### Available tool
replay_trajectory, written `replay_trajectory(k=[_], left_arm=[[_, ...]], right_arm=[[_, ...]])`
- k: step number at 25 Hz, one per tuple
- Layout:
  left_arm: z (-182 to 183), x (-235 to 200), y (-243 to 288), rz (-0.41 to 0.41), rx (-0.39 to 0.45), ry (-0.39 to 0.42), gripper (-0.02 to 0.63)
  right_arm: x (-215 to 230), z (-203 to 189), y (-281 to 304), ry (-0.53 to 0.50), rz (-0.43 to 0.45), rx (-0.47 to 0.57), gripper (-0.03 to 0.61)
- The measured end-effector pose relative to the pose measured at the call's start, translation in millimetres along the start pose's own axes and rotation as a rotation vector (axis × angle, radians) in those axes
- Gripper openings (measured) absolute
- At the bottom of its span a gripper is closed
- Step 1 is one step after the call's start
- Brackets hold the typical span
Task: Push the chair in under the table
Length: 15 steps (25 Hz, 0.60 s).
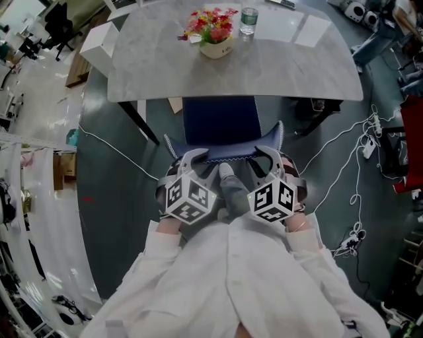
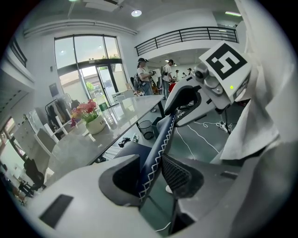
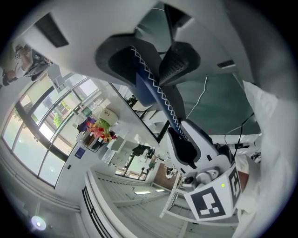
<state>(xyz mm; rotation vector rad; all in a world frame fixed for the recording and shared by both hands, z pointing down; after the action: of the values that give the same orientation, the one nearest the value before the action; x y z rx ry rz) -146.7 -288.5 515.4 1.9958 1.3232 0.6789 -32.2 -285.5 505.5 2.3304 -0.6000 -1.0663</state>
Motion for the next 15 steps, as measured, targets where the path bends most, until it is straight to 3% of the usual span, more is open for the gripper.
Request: replay_trajectory(k=[15], left_arm=[[2, -30, 6, -0.008, 0.001, 0.010, 0.149]], right_arm=[[14, 12, 27, -0.013, 0.023, 0.017, 0.158]])
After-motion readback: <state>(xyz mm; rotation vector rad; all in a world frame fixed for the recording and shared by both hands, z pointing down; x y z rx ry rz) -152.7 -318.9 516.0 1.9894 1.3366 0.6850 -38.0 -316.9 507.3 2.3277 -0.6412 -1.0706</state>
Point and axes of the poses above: the fingertips, and each gripper's own axes: y forward along the fingers, x to its right, z out of its top, the point moved 3 cm from there along -y, backward along the fingers, and after that the axes turned 11 degrees about -z, right-handed, at the moved point
